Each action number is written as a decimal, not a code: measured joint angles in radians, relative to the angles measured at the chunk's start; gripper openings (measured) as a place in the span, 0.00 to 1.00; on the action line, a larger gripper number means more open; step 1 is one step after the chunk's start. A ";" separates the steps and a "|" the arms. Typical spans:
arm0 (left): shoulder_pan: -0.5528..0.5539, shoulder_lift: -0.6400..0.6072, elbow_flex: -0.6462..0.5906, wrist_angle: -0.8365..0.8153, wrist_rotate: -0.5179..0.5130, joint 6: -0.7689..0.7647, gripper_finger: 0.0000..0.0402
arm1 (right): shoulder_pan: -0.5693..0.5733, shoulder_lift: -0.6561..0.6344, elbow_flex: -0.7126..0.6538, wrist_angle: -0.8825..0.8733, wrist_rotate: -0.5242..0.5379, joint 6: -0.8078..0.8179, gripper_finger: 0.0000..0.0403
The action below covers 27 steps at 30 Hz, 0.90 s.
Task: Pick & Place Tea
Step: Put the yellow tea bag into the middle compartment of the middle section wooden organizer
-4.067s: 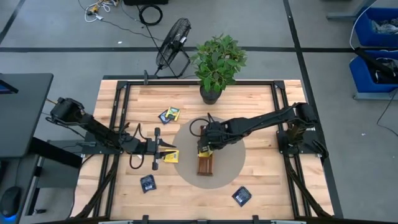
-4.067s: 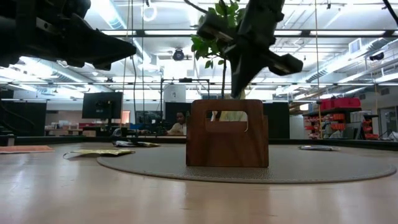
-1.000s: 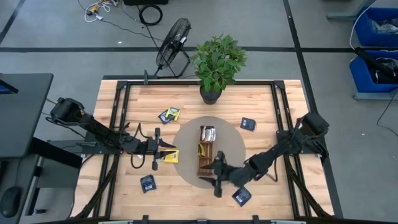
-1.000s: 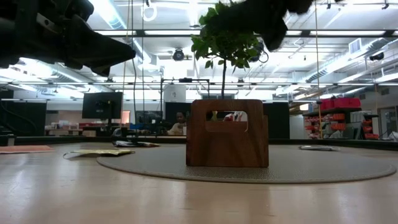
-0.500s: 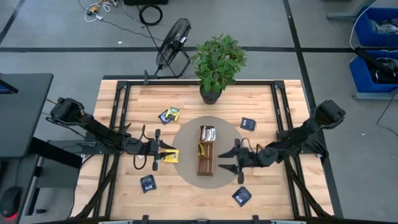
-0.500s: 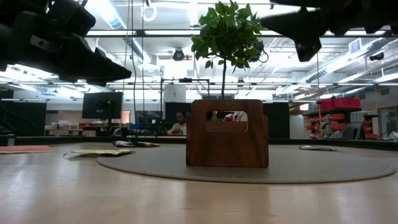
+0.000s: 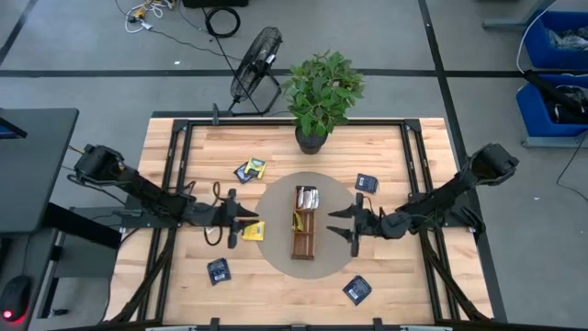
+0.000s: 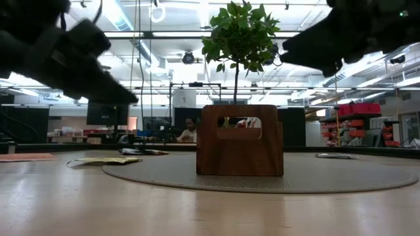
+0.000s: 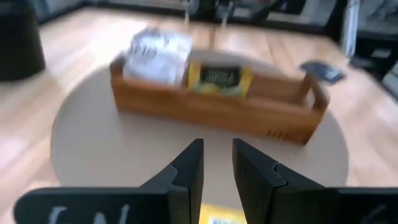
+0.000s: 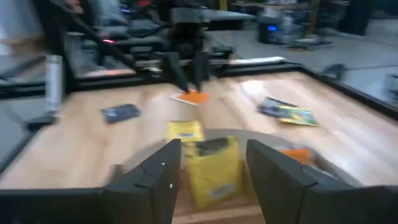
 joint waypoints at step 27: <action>-0.128 0.006 0.436 -1.159 0.064 -0.146 0.23 | -0.095 -0.036 0.000 -0.121 -0.244 0.017 0.47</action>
